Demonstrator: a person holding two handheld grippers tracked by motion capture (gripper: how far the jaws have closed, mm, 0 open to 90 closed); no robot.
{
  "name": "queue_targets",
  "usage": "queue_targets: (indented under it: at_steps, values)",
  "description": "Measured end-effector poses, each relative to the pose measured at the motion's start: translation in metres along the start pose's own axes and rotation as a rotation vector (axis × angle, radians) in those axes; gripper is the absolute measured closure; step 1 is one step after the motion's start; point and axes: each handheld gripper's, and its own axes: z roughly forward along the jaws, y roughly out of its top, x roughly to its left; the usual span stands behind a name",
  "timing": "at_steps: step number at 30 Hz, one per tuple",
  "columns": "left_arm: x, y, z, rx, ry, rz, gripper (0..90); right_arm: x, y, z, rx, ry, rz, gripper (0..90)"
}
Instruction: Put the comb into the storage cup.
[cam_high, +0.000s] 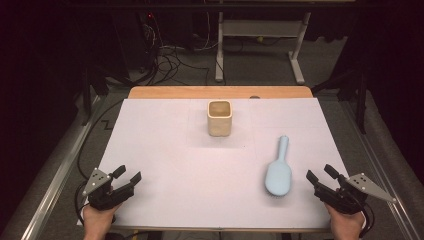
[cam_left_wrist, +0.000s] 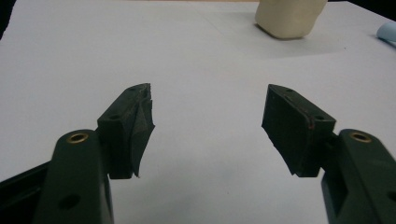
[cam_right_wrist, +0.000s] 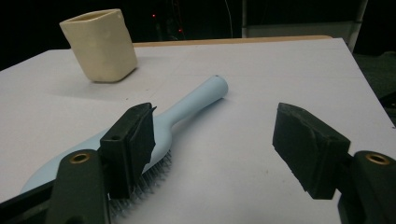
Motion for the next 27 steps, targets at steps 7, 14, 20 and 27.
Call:
queue_targets:
  at_steps: [7, 14, 20, 27]
  values:
    - [0.001, -0.001, 0.0, 0.001, 0.01, -0.011, 34.0, 0.005, 0.006, 0.007, -0.019, 0.02, -0.018, 28.1]
    - [0.001, -0.001, -0.001, -0.004, 0.008, -0.017, 34.0, 0.012, 0.011, 0.018, -0.009, 0.036, -0.028, 26.6]
    - [0.001, -0.001, -0.001, -0.007, 0.007, -0.013, 34.0, 0.016, 0.016, 0.026, -0.007, 0.05, -0.043, 26.3]
    - [0.001, -0.001, -0.001, -0.009, 0.007, -0.014, 34.0, 0.019, 0.023, 0.04, 0.012, 0.056, -0.06, 27.5]
